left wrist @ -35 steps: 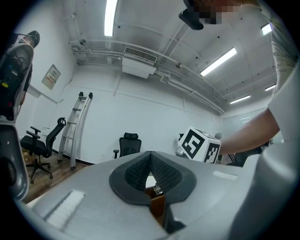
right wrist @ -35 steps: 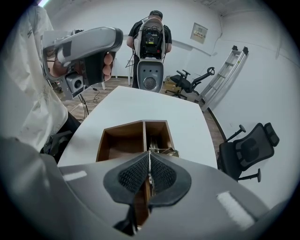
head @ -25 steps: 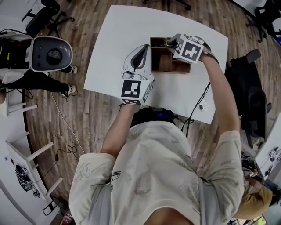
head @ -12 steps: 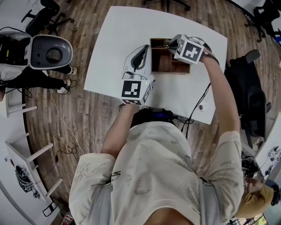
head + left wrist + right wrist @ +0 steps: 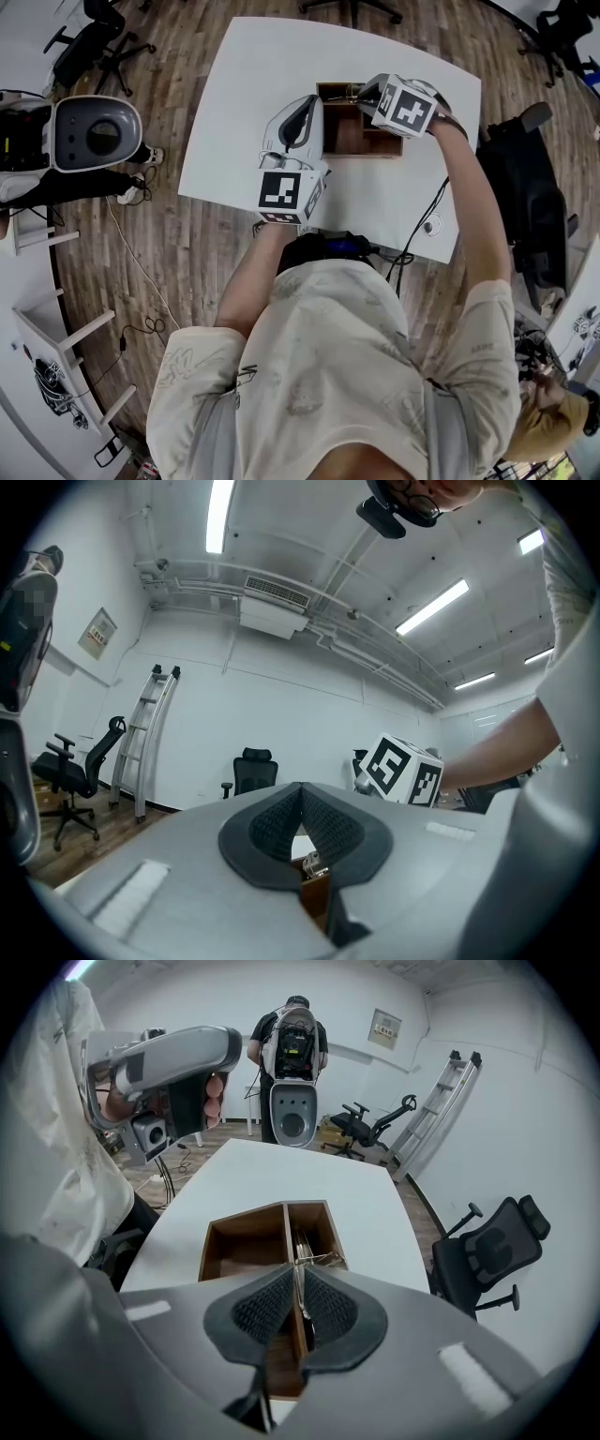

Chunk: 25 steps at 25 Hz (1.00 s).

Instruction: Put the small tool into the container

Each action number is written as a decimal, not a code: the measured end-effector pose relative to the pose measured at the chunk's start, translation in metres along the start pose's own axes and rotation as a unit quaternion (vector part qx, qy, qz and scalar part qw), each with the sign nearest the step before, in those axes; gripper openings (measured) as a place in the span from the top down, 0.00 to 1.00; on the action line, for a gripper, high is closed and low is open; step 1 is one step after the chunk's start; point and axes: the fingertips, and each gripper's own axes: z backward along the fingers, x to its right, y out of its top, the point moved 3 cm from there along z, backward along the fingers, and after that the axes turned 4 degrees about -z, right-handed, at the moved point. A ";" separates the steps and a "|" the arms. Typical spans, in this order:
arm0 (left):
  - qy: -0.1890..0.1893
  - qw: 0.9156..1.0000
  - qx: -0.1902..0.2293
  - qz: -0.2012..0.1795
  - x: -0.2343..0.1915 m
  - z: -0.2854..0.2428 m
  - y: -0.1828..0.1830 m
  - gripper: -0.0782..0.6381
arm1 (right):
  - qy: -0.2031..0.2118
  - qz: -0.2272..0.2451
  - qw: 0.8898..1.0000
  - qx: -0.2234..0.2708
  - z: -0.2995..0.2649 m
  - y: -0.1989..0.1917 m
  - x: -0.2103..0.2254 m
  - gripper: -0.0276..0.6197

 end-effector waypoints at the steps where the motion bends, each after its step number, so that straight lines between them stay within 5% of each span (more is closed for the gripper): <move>1: 0.000 1.000 0.001 -0.001 0.000 0.000 0.002 0.89 | -0.003 -0.001 1.000 0.004 0.002 0.001 0.000 0.89; 16: -0.002 1.000 0.015 -0.005 0.013 -0.002 0.019 0.89 | -0.090 -0.050 0.985 0.138 0.050 0.010 0.001 0.91; 25: -0.008 1.000 0.021 -0.006 0.030 -0.011 0.025 0.89 | -0.176 -0.095 0.941 0.274 0.105 0.015 0.000 0.92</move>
